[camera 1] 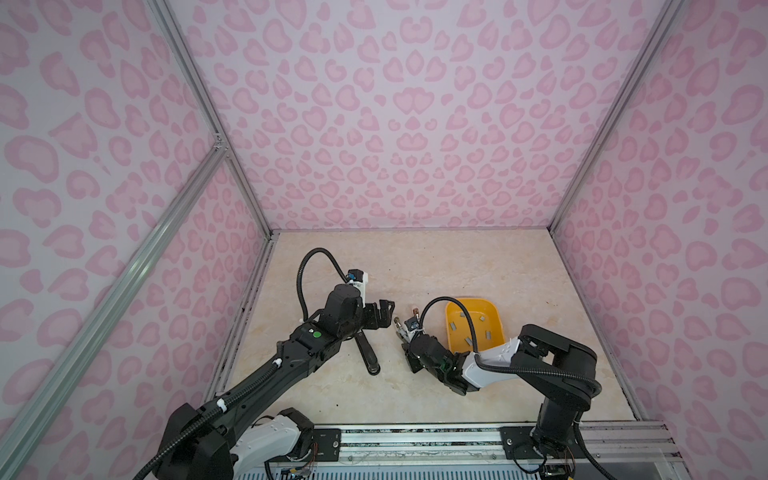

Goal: Load the staples into the stapler

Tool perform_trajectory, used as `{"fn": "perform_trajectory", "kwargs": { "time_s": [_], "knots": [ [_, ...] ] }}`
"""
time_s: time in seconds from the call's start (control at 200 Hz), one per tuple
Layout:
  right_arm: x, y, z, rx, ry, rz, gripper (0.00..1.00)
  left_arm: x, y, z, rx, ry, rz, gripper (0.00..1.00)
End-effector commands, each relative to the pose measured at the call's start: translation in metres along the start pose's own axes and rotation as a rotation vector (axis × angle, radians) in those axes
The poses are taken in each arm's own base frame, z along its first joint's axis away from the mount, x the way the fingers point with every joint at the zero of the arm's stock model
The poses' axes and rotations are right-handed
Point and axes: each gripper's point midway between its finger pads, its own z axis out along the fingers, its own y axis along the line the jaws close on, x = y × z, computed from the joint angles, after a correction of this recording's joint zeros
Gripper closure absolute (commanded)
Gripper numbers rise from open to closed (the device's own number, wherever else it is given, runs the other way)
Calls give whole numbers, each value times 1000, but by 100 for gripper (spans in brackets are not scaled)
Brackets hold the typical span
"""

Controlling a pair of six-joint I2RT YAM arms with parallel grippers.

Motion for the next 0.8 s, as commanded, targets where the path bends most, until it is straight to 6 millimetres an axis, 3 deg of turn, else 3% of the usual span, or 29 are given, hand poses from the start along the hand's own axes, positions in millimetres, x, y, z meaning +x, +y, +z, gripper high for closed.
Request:
{"fn": "perform_trajectory", "kwargs": {
  "time_s": [0.0, 0.266, 0.456, 0.576, 0.797],
  "knots": [
    [31, 1, 3, -20, 119, -53, 59, -9, -4, 5, 21, -18, -18, 3],
    [35, 9, 6, -33, 131, -59, 72, -3, 17, 17, 8, -6, -82, 3],
    [34, 22, 8, -61, 121, -61, 76, 4, 27, 30, -7, 14, -110, 19],
    [34, 27, 14, -72, 122, -49, 80, 6, 34, 35, -8, 7, -144, 22],
    [32, 28, 18, -68, 113, -29, 82, 16, 36, 57, 11, 46, -213, 36]
  ]
}}
